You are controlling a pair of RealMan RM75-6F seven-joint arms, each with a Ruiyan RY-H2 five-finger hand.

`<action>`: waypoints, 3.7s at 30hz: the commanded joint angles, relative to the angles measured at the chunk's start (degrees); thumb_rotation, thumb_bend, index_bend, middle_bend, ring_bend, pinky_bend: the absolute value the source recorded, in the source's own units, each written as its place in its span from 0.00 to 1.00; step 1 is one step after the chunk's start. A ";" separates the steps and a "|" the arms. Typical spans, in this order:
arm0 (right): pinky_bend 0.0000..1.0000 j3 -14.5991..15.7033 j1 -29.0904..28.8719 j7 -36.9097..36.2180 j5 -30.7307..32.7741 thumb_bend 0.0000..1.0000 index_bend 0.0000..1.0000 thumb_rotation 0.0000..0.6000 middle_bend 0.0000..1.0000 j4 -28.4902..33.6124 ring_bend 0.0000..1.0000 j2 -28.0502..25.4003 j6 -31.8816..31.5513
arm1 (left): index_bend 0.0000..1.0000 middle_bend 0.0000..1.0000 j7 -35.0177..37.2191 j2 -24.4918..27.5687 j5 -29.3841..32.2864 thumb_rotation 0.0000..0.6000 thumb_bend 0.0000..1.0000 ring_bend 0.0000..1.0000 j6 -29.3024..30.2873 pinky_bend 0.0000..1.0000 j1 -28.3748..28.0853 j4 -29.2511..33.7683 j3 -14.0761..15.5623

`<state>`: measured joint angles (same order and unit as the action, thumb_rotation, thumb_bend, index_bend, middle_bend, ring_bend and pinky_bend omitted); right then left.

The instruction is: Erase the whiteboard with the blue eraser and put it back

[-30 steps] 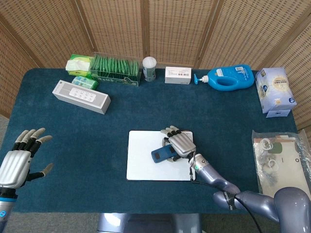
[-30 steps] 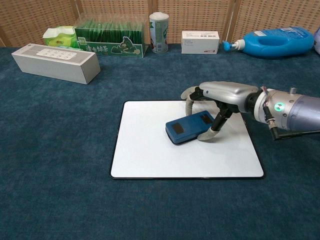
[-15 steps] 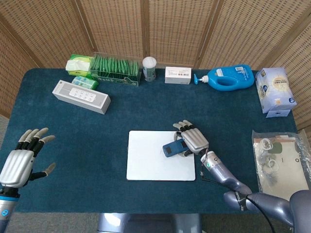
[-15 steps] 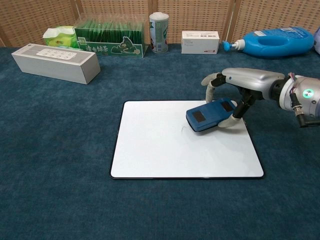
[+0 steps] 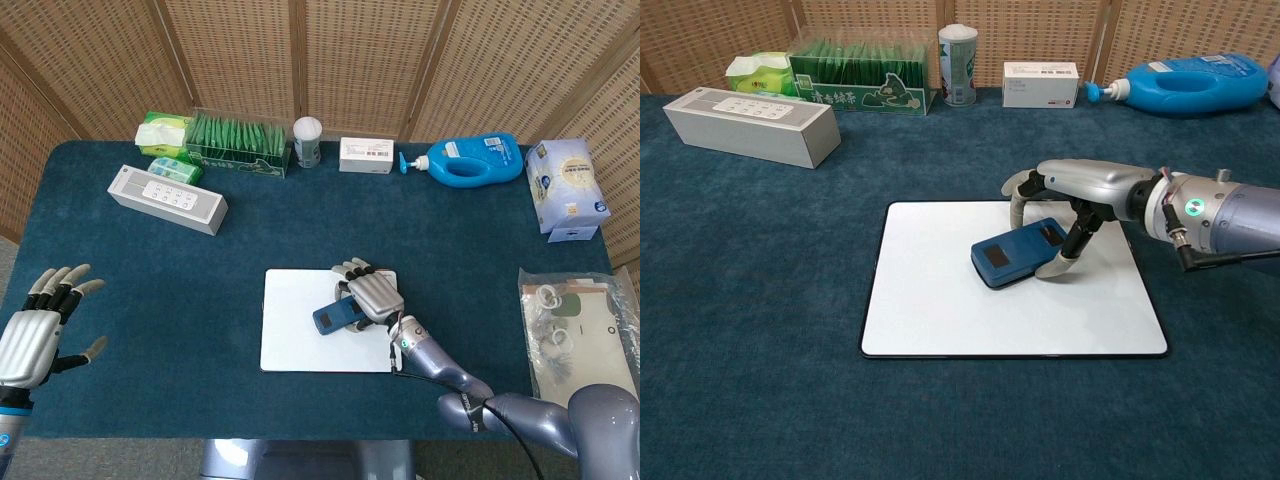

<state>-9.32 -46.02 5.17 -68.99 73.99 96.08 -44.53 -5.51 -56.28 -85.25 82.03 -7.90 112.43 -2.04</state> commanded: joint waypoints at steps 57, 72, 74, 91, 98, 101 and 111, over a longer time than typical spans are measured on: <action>0.00 1.00 1.06 10.52 7.15 0.15 0.76 1.00 0.12 7.61 0.00 -2.27 -2.05 | 0.20 0.09 1.22 -1.42 -1.10 1.00 0.32 0.04 -1.19 0.00 -1.02 -1.27 0.05; 0.00 1.27 3.76 8.75 7.71 0.15 0.76 1.00 0.13 7.06 0.00 -7.33 -4.54 | 0.20 0.09 0.19 -1.41 -1.78 1.00 0.32 0.04 -1.12 0.00 -1.32 -0.41 -0.05; 0.00 1.20 4.03 8.70 7.79 0.15 0.76 1.00 0.13 7.43 0.00 -8.24 -4.79 | 0.20 0.09 0.11 -1.48 -1.80 1.00 0.32 0.04 -1.15 0.00 -1.37 -0.36 -0.06; 0.00 0.11 2.81 9.52 7.05 0.15 0.76 1.00 0.13 13.93 0.00 -8.75 -4.81 | 0.20 0.09 0.30 -1.65 -1.67 1.00 0.32 0.04 -0.95 0.00 -1.26 -0.70 0.06; 0.00 -0.29 1.10 9.47 8.14 0.15 0.76 1.00 0.13 11.63 0.00 -4.31 -3.54 | 0.20 0.09 0.97 -0.90 -1.42 1.00 0.32 0.04 -0.32 0.00 -0.51 -0.92 0.43; 0.00 -0.42 0.52 9.38 7.97 0.15 0.76 1.00 0.13 10.83 0.00 -2.98 -3.30 | 0.20 0.08 0.96 -0.81 -1.37 1.00 0.32 0.04 -0.48 0.00 -0.51 -0.85 0.51; 0.00 1.22 0.46 10.33 8.19 0.15 0.76 1.00 0.13 10.63 0.00 -3.04 -2.61 | 0.20 0.08 0.78 -0.79 -1.38 1.00 0.32 0.04 -0.72 0.00 -0.64 -0.59 0.47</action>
<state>-8.37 -45.61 15.22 -60.83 84.64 93.25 -47.23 -4.73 -57.06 -86.62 81.32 -8.53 111.83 -1.57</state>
